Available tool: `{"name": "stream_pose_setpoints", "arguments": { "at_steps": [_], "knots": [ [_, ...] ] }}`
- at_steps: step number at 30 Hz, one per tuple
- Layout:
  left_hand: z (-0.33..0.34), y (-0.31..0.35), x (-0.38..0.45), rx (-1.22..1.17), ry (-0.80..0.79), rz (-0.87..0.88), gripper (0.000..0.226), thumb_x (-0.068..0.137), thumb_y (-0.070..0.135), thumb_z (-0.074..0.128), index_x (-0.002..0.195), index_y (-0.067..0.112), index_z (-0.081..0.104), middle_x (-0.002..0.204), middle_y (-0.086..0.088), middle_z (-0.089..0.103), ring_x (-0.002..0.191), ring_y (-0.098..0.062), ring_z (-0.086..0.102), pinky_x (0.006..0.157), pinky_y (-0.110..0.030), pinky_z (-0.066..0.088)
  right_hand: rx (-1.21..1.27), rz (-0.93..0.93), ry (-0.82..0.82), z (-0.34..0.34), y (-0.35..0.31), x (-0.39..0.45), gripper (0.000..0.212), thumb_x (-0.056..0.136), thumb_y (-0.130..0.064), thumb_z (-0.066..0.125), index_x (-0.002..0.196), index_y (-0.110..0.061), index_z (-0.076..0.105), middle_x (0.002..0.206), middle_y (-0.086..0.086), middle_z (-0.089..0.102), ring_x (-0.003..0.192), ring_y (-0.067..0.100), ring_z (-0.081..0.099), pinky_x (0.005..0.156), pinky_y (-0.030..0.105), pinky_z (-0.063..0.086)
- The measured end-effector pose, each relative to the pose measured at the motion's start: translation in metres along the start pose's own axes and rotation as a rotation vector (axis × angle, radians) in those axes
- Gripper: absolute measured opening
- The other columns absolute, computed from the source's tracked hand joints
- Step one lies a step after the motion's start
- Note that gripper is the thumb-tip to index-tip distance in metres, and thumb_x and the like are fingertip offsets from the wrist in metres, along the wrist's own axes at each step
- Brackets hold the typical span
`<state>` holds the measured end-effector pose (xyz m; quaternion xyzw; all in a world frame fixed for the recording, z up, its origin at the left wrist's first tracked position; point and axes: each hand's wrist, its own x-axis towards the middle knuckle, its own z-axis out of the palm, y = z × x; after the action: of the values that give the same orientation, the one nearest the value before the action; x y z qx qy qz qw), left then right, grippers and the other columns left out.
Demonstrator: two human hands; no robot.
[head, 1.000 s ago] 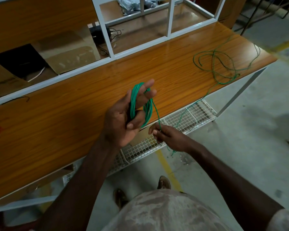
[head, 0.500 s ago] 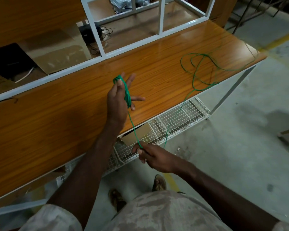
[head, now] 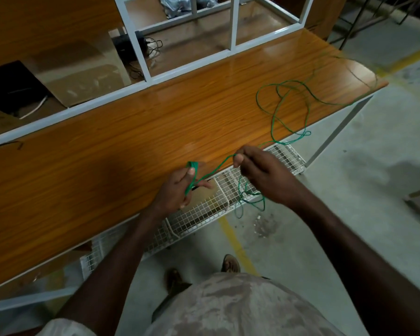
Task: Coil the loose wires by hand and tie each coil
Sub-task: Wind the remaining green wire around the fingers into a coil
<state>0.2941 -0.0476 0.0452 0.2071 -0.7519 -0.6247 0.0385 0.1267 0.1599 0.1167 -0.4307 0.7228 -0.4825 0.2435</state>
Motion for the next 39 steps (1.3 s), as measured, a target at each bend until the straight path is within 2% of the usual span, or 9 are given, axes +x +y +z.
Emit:
{"name": "stream_pose_setpoints", "arguments": {
  "at_steps": [5, 8, 10, 15, 18, 21, 28, 32, 39],
  "knots": [
    [0.006, 0.017, -0.016, -0.236, -0.218, -0.065, 0.046, 0.117, 0.033, 0.024, 0.150, 0.018, 0.052, 0.110, -0.022, 0.079, 0.034, -0.010, 0.034, 0.034, -0.022, 0.028, -0.076, -0.043, 0.095, -0.003, 0.002, 0.028, 0.024, 0.115, -0.026, 0.049, 0.102, -0.014, 0.064, 0.070, -0.005, 0.051, 0.055, 0.008, 0.041, 0.054, 0.030, 0.033],
    [-0.006, 0.017, -0.025, -0.309, -0.285, -0.063, 0.049, 0.118, 0.035, 0.024, 0.153, 0.016, 0.053, 0.111, -0.028, 0.077, 0.034, -0.010, 0.032, 0.034, -0.023, 0.026, -0.111, -0.058, 0.094, 0.010, -0.002, 0.043, 0.024, 0.115, -0.028, 0.049, 0.103, -0.014, 0.064, 0.072, 0.005, 0.053, 0.057, 0.013, 0.040, 0.055, 0.035, 0.033],
    [-0.019, 0.019, -0.031, -0.378, -0.318, -0.043, 0.051, 0.116, 0.039, 0.026, 0.152, 0.018, 0.055, 0.112, -0.032, 0.075, 0.034, -0.009, 0.031, 0.034, -0.022, 0.024, -0.105, -0.050, 0.105, 0.022, -0.001, 0.056, 0.024, 0.115, -0.029, 0.049, 0.103, -0.015, 0.063, 0.070, 0.004, 0.051, 0.056, 0.012, 0.039, 0.055, 0.034, 0.032],
    [-0.057, 0.032, -0.042, -0.542, -0.377, -0.039, 0.054, 0.117, 0.037, 0.022, 0.154, 0.012, 0.054, 0.104, -0.030, 0.076, 0.033, -0.009, 0.027, 0.035, -0.017, 0.025, -0.109, -0.001, 0.105, 0.054, 0.001, 0.086, 0.024, 0.115, -0.029, 0.049, 0.101, -0.015, 0.063, 0.071, 0.011, 0.056, 0.056, 0.014, 0.043, 0.054, 0.033, 0.033],
    [-0.082, 0.041, -0.048, -0.655, -0.414, -0.031, 0.057, 0.117, 0.034, 0.018, 0.156, 0.007, 0.049, 0.098, -0.025, 0.077, 0.033, -0.012, 0.020, 0.035, -0.018, 0.021, -0.090, 0.031, 0.096, 0.078, -0.004, 0.101, 0.025, 0.115, -0.029, 0.048, 0.101, -0.014, 0.062, 0.069, 0.003, 0.052, 0.054, 0.010, 0.041, 0.051, 0.030, 0.032],
    [-0.106, 0.046, -0.051, -0.716, -0.379, 0.022, 0.057, 0.116, 0.035, 0.020, 0.156, 0.007, 0.049, 0.097, -0.022, 0.078, 0.033, -0.014, 0.019, 0.034, -0.019, 0.019, -0.073, 0.047, 0.070, 0.101, -0.010, 0.112, 0.023, 0.115, -0.027, 0.048, 0.099, -0.016, 0.061, 0.068, -0.002, 0.051, 0.052, 0.004, 0.038, 0.050, 0.025, 0.031],
    [-0.161, 0.039, -0.061, -0.693, -0.247, 0.102, 0.055, 0.117, 0.034, 0.021, 0.156, 0.009, 0.051, 0.106, -0.027, 0.076, 0.033, -0.020, 0.019, 0.034, -0.023, 0.020, -0.014, 0.045, 0.021, 0.147, -0.031, 0.129, 0.023, 0.116, -0.028, 0.046, 0.097, -0.021, 0.058, 0.069, 0.007, 0.047, 0.056, 0.018, 0.035, 0.051, 0.034, 0.029],
    [-0.181, 0.030, -0.073, -0.716, -0.205, 0.124, 0.056, 0.116, 0.035, 0.023, 0.156, 0.007, 0.049, 0.108, -0.025, 0.076, 0.032, -0.008, 0.032, 0.034, -0.020, 0.022, -0.014, 0.042, -0.015, 0.167, -0.039, 0.135, 0.023, 0.115, -0.029, 0.047, 0.097, -0.021, 0.060, 0.069, 0.004, 0.048, 0.056, 0.014, 0.037, 0.050, 0.031, 0.031],
    [-0.193, 0.031, -0.074, -0.720, -0.118, 0.159, 0.054, 0.115, 0.038, 0.027, 0.155, 0.009, 0.051, 0.118, -0.022, 0.075, 0.036, -0.006, 0.037, 0.035, -0.021, 0.021, 0.015, 0.059, -0.118, 0.185, -0.040, 0.146, 0.024, 0.115, -0.028, 0.048, 0.101, -0.012, 0.060, 0.071, 0.009, 0.049, 0.054, 0.011, 0.038, 0.049, 0.025, 0.031]
  ]
}}
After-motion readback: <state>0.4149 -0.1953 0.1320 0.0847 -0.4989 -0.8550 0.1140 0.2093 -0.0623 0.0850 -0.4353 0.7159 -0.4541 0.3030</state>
